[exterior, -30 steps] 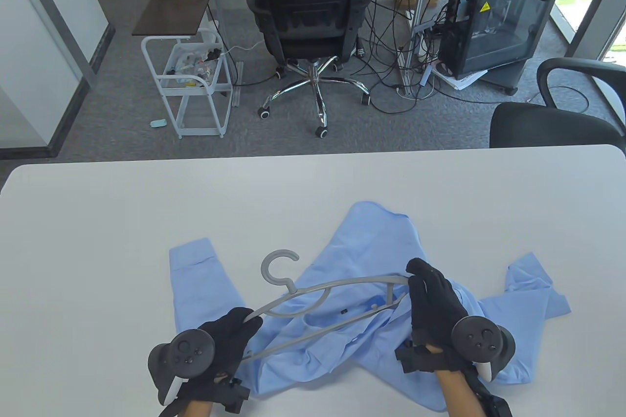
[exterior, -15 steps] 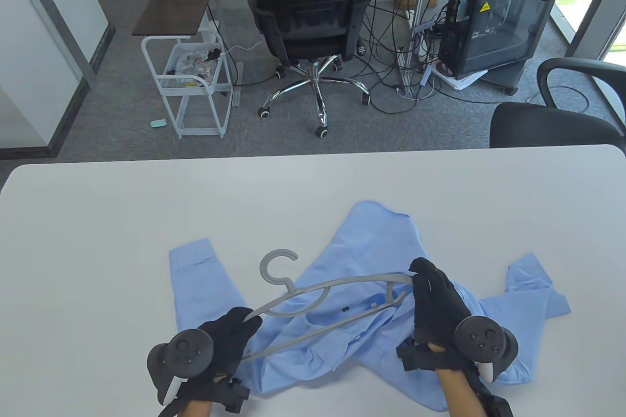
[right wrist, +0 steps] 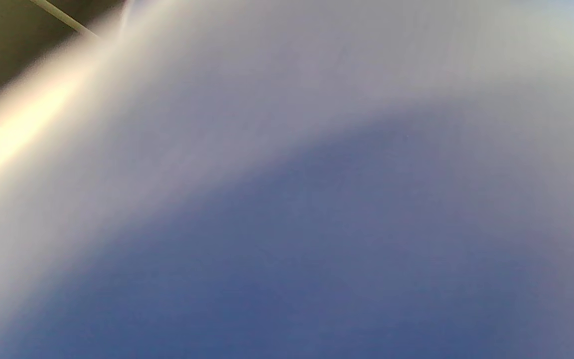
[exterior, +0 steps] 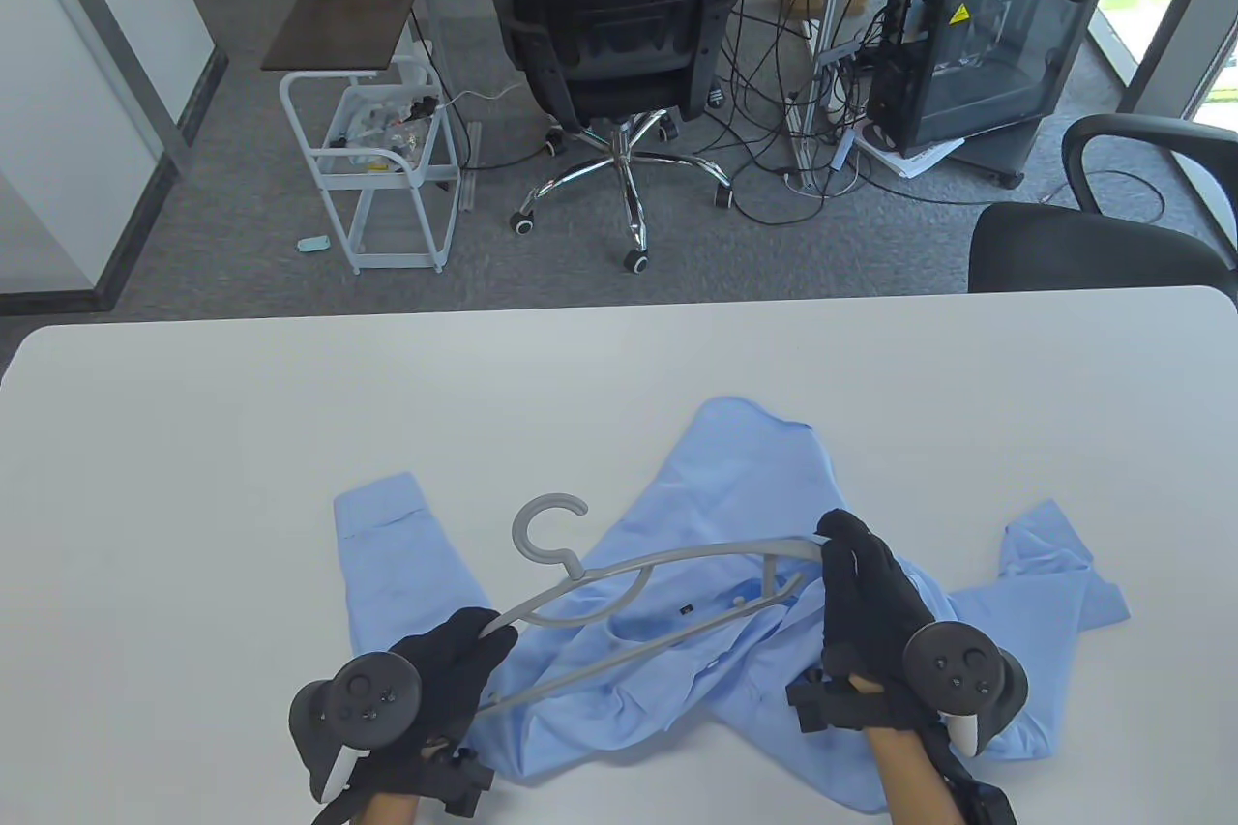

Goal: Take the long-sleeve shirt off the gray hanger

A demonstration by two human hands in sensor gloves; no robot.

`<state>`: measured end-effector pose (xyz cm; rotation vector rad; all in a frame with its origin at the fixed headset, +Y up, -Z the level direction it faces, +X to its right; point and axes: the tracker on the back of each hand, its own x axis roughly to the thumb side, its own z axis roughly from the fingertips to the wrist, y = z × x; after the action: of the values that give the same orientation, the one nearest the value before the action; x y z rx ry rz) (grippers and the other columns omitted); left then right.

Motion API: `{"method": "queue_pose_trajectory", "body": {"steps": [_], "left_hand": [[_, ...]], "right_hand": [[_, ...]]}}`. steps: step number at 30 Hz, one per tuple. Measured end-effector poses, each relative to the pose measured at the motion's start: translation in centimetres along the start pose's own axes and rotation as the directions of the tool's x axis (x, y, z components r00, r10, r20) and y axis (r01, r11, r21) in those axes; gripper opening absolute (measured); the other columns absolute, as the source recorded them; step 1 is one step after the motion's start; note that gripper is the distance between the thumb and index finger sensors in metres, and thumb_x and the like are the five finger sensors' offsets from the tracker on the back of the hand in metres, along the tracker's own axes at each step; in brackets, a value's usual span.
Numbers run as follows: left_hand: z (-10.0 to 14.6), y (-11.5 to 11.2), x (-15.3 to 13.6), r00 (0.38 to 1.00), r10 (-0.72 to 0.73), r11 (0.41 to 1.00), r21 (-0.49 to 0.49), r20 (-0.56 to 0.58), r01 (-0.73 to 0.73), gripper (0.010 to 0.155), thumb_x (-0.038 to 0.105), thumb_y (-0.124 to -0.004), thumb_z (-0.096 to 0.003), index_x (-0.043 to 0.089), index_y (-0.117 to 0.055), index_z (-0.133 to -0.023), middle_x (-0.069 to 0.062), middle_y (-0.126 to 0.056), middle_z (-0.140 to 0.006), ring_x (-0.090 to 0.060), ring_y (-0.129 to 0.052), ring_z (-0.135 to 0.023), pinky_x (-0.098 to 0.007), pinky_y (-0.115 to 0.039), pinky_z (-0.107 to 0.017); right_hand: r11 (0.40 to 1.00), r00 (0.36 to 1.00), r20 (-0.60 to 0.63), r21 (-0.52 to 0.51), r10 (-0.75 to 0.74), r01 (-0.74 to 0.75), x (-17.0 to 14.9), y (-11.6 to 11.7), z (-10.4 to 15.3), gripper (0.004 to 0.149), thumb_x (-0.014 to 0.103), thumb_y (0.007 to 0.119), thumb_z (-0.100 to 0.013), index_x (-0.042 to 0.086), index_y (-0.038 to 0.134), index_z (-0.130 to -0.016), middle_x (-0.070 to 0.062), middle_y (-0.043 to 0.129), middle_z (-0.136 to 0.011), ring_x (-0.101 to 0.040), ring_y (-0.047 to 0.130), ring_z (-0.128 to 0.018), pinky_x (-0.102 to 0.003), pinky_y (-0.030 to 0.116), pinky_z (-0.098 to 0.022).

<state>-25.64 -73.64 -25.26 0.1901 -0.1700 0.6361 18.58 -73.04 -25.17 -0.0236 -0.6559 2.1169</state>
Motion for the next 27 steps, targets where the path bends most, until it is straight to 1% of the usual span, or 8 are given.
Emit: {"method": "queue_pose_trajectory", "body": {"steps": [10,14,27], "left_hand": [[0.0,0.08,-0.17,1.0,0.016,1.0,0.007,-0.002,-0.016,0.052,0.068,-0.067,-0.0444,0.035,-0.089,-0.076,0.021,-0.092,-0.032,-0.002,-0.1,-0.026,-0.038,-0.08,-0.06],[-0.06,0.08,-0.43,0.999,0.043,0.999,0.001,-0.02,-0.043,0.052,0.068,-0.067,-0.0446,0.035,-0.089,-0.077,0.021,-0.092,-0.032,-0.003,-0.1,-0.027,-0.038,-0.08,-0.06],[-0.02,0.19,-0.44,0.999,0.038,0.999,-0.002,-0.031,-0.038,0.052,0.068,-0.067,-0.0446,0.034,-0.089,-0.077,0.021,-0.092,-0.032,-0.002,-0.1,-0.027,-0.038,-0.08,-0.06]], "right_hand": [[1.0,1.0,-0.013,-0.015,-0.017,0.017,-0.17,-0.21,-0.06,0.051,0.043,0.064,-0.063,0.012,0.071,-0.103,-0.017,0.085,-0.092,-0.038,0.093,-0.075,-0.065,0.067,-0.063],[0.999,0.999,-0.019,-0.033,-0.03,0.029,-0.27,-0.48,-0.07,0.051,0.043,0.063,-0.063,0.012,0.07,-0.103,-0.017,0.084,-0.093,-0.038,0.092,-0.076,-0.065,0.066,-0.063],[0.999,0.999,-0.042,-0.025,-0.024,0.023,-0.41,-0.35,-0.07,0.051,0.042,0.063,-0.063,0.011,0.07,-0.103,-0.018,0.084,-0.093,-0.04,0.092,-0.076,-0.066,0.066,-0.062]]}}
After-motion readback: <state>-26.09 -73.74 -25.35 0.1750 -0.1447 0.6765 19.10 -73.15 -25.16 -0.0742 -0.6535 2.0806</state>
